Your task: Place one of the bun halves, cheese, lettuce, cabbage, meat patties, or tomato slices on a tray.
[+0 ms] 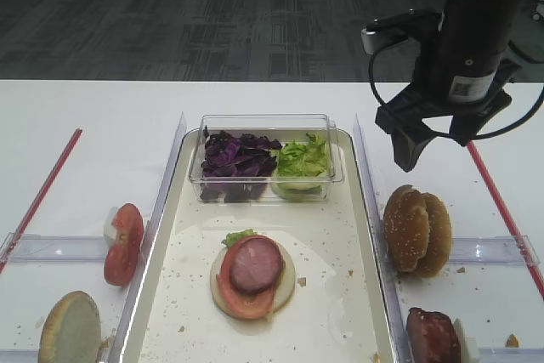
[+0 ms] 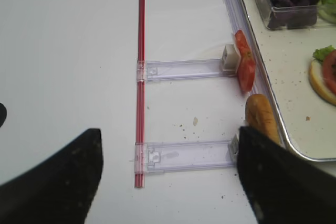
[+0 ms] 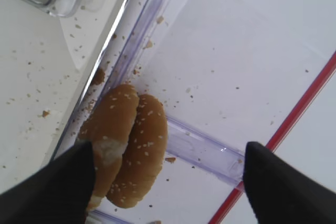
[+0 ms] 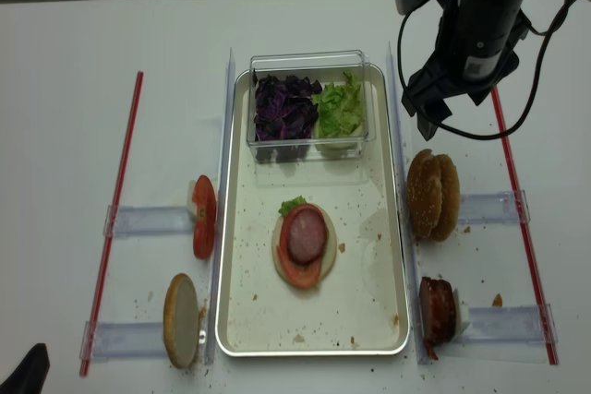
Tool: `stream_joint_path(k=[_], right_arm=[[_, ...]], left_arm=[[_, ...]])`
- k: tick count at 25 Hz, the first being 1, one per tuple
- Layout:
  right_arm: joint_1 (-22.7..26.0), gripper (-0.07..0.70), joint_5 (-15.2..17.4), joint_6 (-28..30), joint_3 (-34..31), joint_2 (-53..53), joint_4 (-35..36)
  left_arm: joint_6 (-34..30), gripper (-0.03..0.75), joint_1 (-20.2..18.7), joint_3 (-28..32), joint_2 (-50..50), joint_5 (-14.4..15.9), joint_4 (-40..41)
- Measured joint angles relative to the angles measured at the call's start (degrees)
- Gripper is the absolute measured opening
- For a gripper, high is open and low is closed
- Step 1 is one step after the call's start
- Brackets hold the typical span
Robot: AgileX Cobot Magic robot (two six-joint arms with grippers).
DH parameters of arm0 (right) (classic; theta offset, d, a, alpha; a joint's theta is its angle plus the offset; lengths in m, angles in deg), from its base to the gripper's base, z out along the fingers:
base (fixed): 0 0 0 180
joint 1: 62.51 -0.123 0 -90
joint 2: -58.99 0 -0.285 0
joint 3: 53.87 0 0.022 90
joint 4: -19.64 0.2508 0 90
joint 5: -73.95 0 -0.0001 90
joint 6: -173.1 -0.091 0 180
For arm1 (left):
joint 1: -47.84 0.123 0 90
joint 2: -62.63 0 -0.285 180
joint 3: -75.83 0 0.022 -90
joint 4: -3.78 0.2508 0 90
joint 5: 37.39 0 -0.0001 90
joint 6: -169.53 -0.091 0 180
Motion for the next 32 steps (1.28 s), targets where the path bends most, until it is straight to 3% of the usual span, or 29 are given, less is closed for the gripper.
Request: stream_joint_path(k=[9, 22, 26, 32], right_arm=[[0.77, 0.599, 0.23, -0.31, 0.0, 0.0, 0.61], [15.96, 0.6, -0.23, -1.39, 0.0, 0.0, 1.13], [18.79, 0.6, -0.23, -1.39, 0.0, 0.0, 1.23], [19.22, 0.599, -0.23, -1.39, 0.0, 0.0, 1.78]], left_arm=[[0.0, 0.492, 0.0, 0.0, 0.0, 0.0, 0.0], [0.0, 0.492, 0.0, 0.0, 0.0, 0.0, 0.0], [0.0, 0.492, 0.0, 0.0, 0.0, 0.0, 0.0], [0.0, 0.492, 0.0, 0.0, 0.0, 0.0, 0.0]])
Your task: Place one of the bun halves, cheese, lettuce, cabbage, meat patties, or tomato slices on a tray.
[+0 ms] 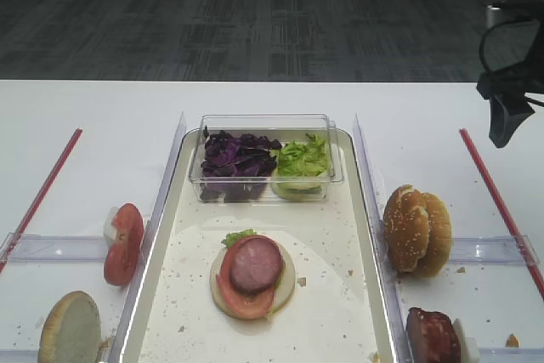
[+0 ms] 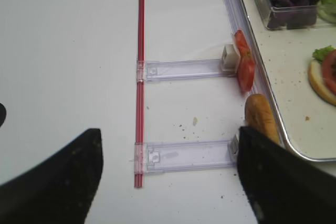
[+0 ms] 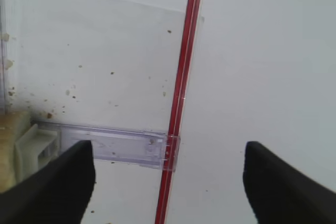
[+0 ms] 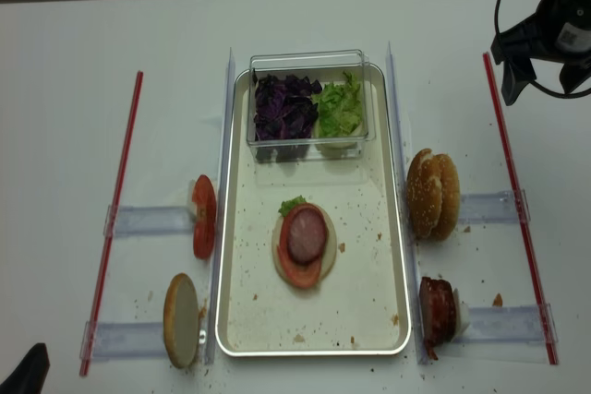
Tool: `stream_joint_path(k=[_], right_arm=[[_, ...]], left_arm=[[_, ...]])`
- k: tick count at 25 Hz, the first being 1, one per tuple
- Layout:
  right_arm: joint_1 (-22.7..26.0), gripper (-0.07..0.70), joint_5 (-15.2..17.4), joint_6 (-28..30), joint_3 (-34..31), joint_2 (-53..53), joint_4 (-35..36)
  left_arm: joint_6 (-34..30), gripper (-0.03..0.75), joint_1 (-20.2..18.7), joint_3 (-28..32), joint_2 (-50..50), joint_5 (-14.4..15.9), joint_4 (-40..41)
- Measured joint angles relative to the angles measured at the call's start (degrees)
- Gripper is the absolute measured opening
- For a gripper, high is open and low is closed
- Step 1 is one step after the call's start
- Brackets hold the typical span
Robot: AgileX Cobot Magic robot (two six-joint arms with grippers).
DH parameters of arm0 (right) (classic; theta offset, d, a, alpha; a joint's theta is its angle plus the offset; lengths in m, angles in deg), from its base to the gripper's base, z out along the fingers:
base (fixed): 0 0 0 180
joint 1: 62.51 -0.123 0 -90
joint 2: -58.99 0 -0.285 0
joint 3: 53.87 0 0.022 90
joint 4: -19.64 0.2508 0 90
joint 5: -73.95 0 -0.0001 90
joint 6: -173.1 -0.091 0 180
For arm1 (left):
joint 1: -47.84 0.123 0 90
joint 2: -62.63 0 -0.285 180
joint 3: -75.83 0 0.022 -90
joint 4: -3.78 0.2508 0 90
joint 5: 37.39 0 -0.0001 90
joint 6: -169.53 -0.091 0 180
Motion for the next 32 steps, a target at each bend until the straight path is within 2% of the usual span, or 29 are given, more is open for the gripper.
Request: stream_joint_path(k=[4, 11, 19, 26, 32], right_arm=[[0.0, 0.593, -0.01, 0.0, 0.0, 0.0, 0.39], [0.0, 0.593, 2.15, 0.0, -0.11, 0.49, 2.31], [0.0, 0.587, 2.52, 0.0, -4.85, 9.15, 2.52], [0.0, 0.582, 2.12, 0.0, -12.93, 21.69, 2.77], [0.0, 0.578, -0.63, 0.11, -22.63, 33.41, 2.86]], left_arm=[[0.0, 0.492, 0.0, 0.0, 0.0, 0.0, 0.0], [0.0, 0.492, 0.0, 0.0, 0.0, 0.0, 0.0], [0.0, 0.492, 0.0, 0.0, 0.0, 0.0, 0.0], [0.0, 0.492, 0.0, 0.0, 0.0, 0.0, 0.0], [0.0, 0.492, 0.0, 0.0, 0.0, 0.0, 0.0]])
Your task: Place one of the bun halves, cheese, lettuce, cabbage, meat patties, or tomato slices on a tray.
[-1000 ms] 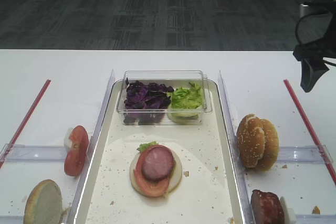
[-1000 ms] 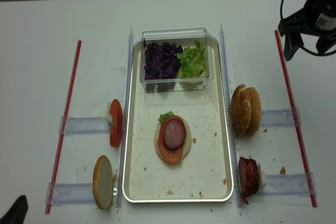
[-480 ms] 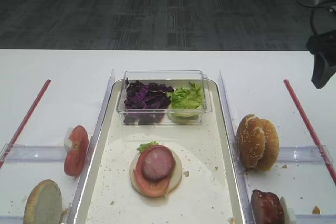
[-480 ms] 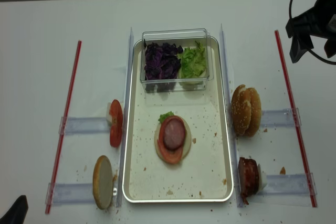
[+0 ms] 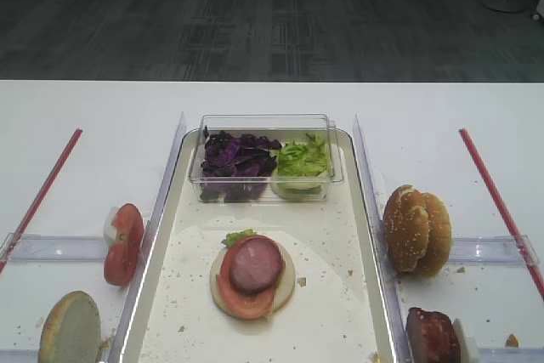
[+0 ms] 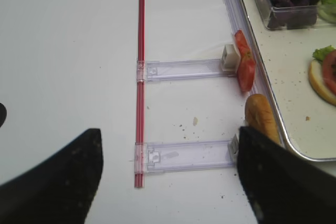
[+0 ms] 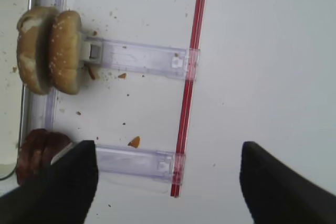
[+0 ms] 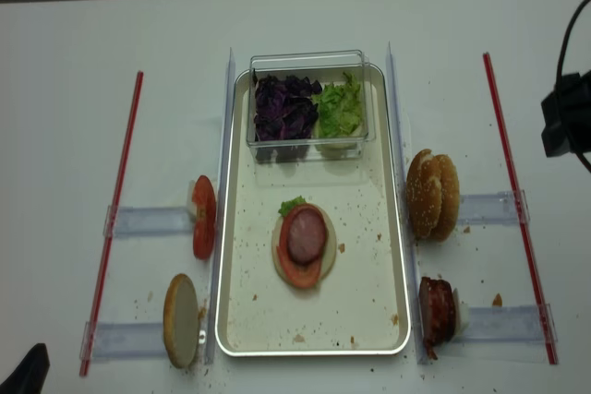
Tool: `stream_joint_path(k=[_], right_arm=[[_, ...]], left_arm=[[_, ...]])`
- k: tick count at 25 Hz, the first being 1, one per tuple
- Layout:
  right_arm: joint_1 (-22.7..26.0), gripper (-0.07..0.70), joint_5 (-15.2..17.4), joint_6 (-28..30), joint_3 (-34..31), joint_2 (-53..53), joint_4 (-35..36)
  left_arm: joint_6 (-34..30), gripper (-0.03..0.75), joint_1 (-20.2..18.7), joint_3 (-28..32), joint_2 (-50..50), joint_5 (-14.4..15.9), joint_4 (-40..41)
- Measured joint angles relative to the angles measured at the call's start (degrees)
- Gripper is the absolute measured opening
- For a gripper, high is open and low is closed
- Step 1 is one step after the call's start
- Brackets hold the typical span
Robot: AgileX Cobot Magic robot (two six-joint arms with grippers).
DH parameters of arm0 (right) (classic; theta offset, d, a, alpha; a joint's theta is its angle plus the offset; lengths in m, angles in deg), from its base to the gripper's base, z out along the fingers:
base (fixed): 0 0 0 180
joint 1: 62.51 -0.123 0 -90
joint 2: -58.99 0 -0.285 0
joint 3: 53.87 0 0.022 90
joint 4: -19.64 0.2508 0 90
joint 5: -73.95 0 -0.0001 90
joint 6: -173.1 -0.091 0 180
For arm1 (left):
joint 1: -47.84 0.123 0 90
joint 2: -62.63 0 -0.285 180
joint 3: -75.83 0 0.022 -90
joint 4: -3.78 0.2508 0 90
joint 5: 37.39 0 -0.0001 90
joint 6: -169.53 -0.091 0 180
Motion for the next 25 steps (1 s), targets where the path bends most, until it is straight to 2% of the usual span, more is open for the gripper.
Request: stream_joint_path(k=[10, 20, 25], right_arm=[[0.0, 0.572, -4.76, -1.31, -16.24, 20.28, 0.13], [0.0, 0.569, -4.73, -1.67, -25.88, 40.04, 0.16], [0.0, 0.569, -3.12, -2.33, -27.93, 49.65, 0.26]], left_arm=[[0.0, 0.492, 0.0, 0.0, 0.0, 0.0, 0.0], [0.0, 0.492, 0.0, 0.0, 0.0, 0.0, 0.0], [0.0, 0.492, 0.0, 0.0, 0.0, 0.0, 0.0]])
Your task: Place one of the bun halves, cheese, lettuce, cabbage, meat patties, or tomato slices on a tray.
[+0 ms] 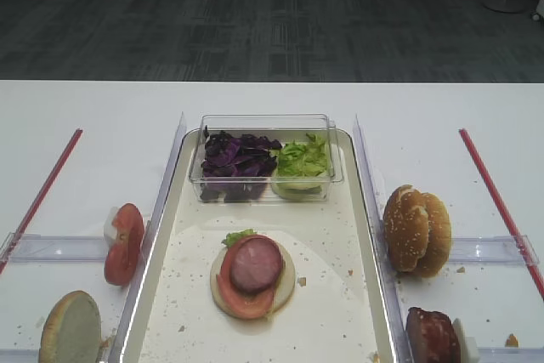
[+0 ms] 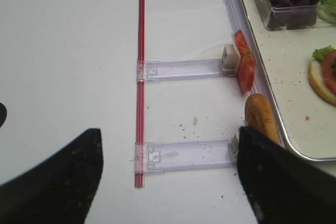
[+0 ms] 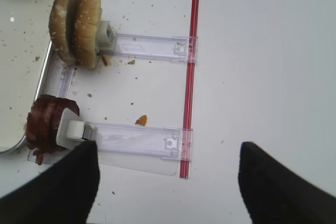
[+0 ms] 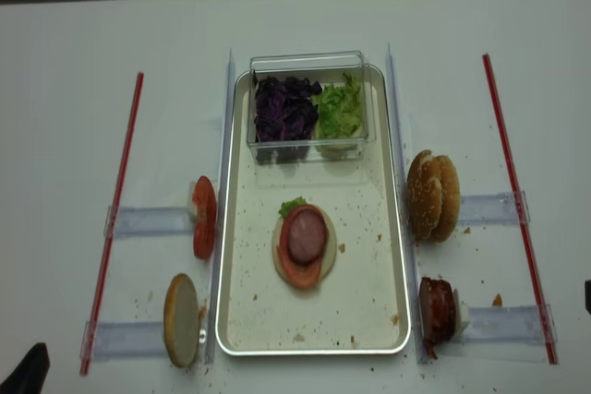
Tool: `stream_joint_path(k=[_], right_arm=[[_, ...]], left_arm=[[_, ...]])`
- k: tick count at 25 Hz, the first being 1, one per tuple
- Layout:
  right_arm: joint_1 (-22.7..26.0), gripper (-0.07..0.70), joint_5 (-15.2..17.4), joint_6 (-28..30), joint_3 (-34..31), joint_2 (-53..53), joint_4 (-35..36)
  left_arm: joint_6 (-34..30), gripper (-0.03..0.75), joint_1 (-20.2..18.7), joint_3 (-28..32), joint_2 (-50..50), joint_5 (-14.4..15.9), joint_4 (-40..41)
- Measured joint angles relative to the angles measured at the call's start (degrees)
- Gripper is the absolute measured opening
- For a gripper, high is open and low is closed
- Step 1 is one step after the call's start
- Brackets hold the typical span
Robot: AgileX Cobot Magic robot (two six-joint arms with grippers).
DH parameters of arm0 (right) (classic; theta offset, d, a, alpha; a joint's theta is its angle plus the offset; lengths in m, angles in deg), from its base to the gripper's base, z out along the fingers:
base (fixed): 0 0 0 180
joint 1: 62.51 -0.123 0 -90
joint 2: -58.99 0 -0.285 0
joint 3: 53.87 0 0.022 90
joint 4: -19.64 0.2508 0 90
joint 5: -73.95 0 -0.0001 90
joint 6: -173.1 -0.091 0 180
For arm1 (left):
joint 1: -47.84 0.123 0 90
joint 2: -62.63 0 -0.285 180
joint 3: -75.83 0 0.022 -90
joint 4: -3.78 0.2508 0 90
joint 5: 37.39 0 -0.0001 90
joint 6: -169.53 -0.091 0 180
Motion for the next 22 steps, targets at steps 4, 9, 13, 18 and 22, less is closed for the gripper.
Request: stream_joint_path(k=[4, 9, 13, 18, 22], right_arm=[[0.0, 0.569, 1.2, -0.61, -1.45, 6.53, 0.0], [0.0, 0.569, 1.44, -0.75, -1.57, 11.83, 0.0], [0.0, 0.569, 1.44, -0.75, -1.57, 13.54, 0.0], [0.09, 0.569, 1.3, -0.75, -2.21, 15.16, 0.12], [0.09, 0.569, 1.3, -0.79, -2.21, 15.63, 0.12]], left_arm=[[0.0, 0.492, 0.0, 0.0, 0.0, 0.0, 0.0], [0.0, 0.492, 0.0, 0.0, 0.0, 0.0, 0.0], [0.0, 0.492, 0.0, 0.0, 0.0, 0.0, 0.0], [0.0, 0.492, 0.0, 0.0, 0.0, 0.0, 0.0], [0.0, 0.492, 0.0, 0.0, 0.0, 0.0, 0.0]])
